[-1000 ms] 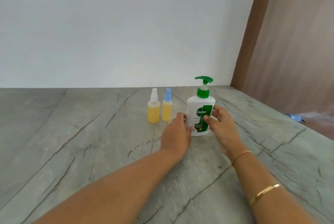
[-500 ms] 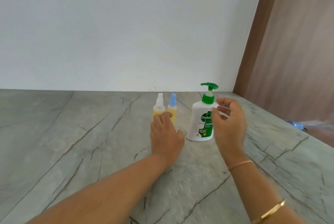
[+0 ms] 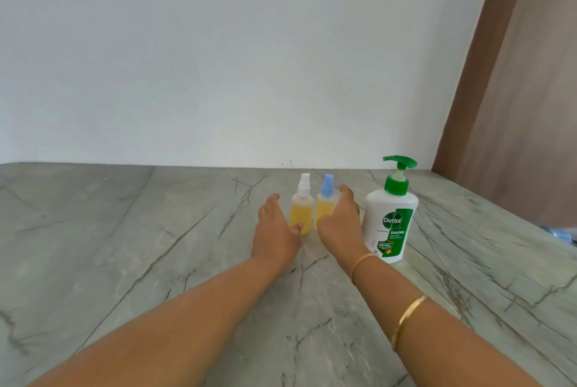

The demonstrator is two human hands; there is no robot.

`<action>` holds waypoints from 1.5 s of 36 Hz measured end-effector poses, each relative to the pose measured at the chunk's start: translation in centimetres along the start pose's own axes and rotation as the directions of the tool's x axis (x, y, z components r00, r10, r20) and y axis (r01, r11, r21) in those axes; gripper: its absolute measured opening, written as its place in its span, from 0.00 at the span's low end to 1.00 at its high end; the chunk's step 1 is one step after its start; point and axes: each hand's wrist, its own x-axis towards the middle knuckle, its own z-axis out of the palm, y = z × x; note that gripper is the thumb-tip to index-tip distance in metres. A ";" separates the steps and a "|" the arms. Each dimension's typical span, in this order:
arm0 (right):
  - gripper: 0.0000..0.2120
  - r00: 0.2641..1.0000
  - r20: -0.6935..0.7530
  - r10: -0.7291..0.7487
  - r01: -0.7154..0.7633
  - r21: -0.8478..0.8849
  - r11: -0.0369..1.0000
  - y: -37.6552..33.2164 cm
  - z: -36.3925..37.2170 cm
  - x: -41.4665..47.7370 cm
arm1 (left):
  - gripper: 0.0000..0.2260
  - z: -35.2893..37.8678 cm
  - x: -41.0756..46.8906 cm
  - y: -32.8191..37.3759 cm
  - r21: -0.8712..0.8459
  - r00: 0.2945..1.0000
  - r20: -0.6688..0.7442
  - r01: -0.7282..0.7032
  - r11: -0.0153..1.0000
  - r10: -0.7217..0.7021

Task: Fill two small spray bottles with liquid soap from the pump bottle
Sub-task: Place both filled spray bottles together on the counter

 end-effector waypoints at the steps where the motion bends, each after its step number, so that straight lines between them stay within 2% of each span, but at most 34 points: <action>1: 0.35 1.000 -0.009 0.022 -0.022 0.014 1.000 0.2 0.3 0.6 | 0.31 0.1 0.3 -0.2 -0.005 1.000 0.019 0.005 1.000 -0.004; 4: 0.34 0.995 -0.006 0.095 -0.095 0.068 0.993 0.7 1.0 2.0 | 0.31 0.4 1.1 -0.4 -0.027 0.998 0.066 0.007 1.000 -0.005; 7: 0.26 0.990 0.010 0.140 -0.140 0.079 0.987 1.0 1.2 2.9 | 0.28 1.0 1.8 -0.4 -0.045 0.997 0.076 -0.005 0.999 0.008; 9: 0.20 0.992 0.022 0.126 -0.127 0.064 0.990 1.1 1.3 3.2 | 0.23 1.3 2.2 -0.5 -0.059 0.997 0.067 -0.027 0.998 0.031; 12: 0.20 0.997 0.030 0.070 -0.070 0.001 0.998 1.4 1.7 3.3 | 0.17 1.4 2.7 -0.8 -0.074 0.998 0.041 -0.046 0.996 0.049; 15: 0.21 1.000 0.017 0.015 -0.014 -0.031 0.999 1.4 2.2 3.2 | 0.17 1.0 3.1 -1.7 -0.064 0.999 0.012 -0.052 0.997 0.053; 25: 0.13 0.996 0.072 -0.051 0.049 0.031 0.998 -0.5 7.6 2.7 | 0.19 -4.0 4.4 -6.4 0.023 0.997 -0.016 -0.073 0.997 0.074; 37: 0.13 0.983 0.130 -0.132 0.132 0.007 0.991 -4.5 16.9 1.7 | 0.20 -11.6 6.0 -12.9 0.074 0.994 -0.094 -0.055 0.996 0.062; 45: 0.17 0.969 0.116 -0.217 0.228 -0.087 0.970 -4.7 18.9 2.1 | 0.19 -12.2 7.3 -13.9 0.097 0.990 -0.108 -0.081 0.992 0.091; 54: 0.18 0.975 0.120 -0.188 0.199 -0.090 0.976 -4.6 20.4 4.2 | 0.18 -12.2 9.3 -13.9 0.128 0.993 -0.088 -0.071 0.989 0.083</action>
